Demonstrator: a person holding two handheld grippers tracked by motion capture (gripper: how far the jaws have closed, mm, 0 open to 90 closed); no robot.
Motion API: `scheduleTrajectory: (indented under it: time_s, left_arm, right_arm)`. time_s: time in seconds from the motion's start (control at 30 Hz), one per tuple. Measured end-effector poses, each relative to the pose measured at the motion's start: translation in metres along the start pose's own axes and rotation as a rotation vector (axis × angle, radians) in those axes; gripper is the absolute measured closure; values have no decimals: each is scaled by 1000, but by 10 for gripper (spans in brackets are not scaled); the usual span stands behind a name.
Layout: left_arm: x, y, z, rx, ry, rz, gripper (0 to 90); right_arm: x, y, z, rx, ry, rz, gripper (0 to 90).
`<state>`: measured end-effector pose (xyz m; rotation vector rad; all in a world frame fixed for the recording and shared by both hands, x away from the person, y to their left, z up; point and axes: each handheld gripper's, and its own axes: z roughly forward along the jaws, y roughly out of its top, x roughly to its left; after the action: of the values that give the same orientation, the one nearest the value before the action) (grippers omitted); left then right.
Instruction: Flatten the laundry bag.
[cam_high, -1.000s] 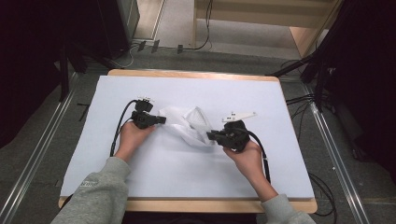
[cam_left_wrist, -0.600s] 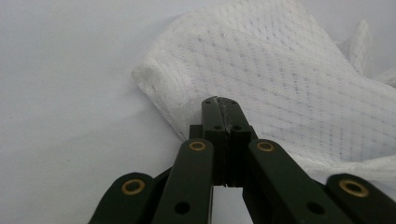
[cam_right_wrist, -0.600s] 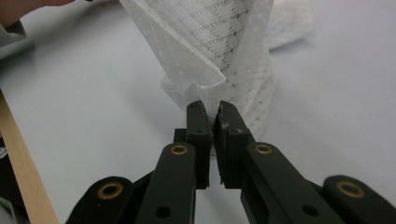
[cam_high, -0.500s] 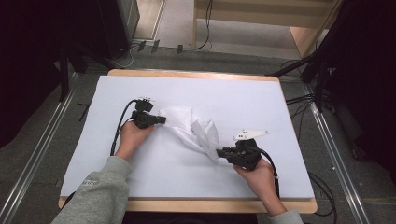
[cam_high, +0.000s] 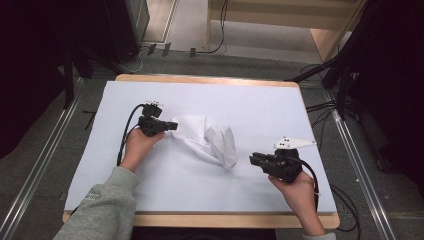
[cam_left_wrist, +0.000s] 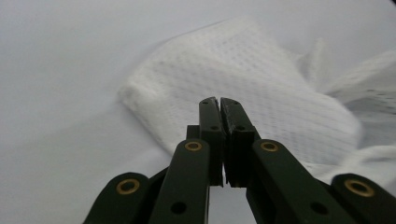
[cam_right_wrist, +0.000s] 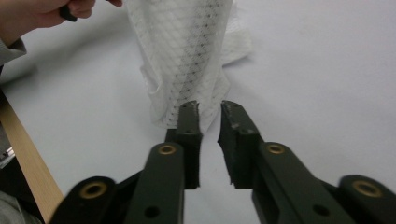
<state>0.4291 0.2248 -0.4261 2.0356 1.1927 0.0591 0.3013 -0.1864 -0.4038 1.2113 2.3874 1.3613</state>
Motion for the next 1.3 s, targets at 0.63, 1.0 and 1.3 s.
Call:
scheduleTrajectory:
  time_s: [0.63, 1.0, 1.3]
  left_arm:
    - [-27, -17, -6, 42, -70, 15, 900]
    - [-33, -24, -25, 7, -82, 22, 733]
    - [-49, -22, -36, -35, -107, 68, 538]
  right_arm:
    - [-9, 124, 69, 8, 146, -90, 900]
    - [-4, 91, 71, 142, 154, -120, 900]
    - [-14, 38, 61, 176, 136, -82, 900]
